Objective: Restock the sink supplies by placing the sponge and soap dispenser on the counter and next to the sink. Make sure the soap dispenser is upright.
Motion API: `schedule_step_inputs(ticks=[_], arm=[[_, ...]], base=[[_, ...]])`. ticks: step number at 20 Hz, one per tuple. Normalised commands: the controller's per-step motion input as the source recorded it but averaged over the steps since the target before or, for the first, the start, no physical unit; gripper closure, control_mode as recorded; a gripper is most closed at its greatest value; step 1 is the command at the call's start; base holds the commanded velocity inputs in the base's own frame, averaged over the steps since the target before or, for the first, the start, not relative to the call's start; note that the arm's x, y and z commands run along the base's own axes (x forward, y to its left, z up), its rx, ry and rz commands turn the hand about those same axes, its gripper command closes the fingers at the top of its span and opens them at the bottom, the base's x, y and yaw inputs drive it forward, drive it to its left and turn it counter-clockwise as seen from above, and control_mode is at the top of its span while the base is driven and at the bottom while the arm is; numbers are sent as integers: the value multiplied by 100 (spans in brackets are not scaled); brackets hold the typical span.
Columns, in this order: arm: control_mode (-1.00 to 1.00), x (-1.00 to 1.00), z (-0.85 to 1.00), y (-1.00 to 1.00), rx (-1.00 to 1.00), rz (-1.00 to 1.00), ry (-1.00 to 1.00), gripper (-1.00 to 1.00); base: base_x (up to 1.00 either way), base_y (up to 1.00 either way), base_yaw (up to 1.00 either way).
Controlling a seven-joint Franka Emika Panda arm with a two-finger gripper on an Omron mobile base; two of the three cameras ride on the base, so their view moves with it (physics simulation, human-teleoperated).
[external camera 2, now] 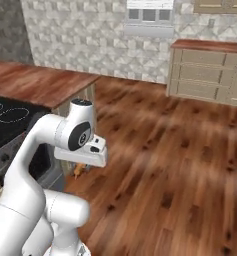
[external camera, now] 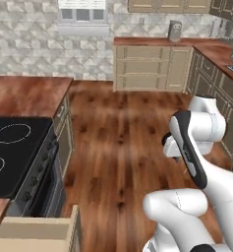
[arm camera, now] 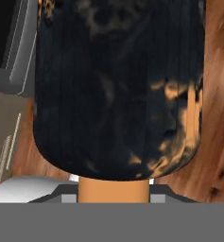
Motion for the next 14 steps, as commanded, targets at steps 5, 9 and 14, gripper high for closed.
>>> schedule_step_inputs(ticks=[5,9,14], arm=[[100,0,0,0,0,0,0,100],[100,0,0,0,0,0,0,100],[100,0,0,0,0,0,0,100]], base=[[65,-10,-62],[97,-9,-45],[100,-16,-39]])
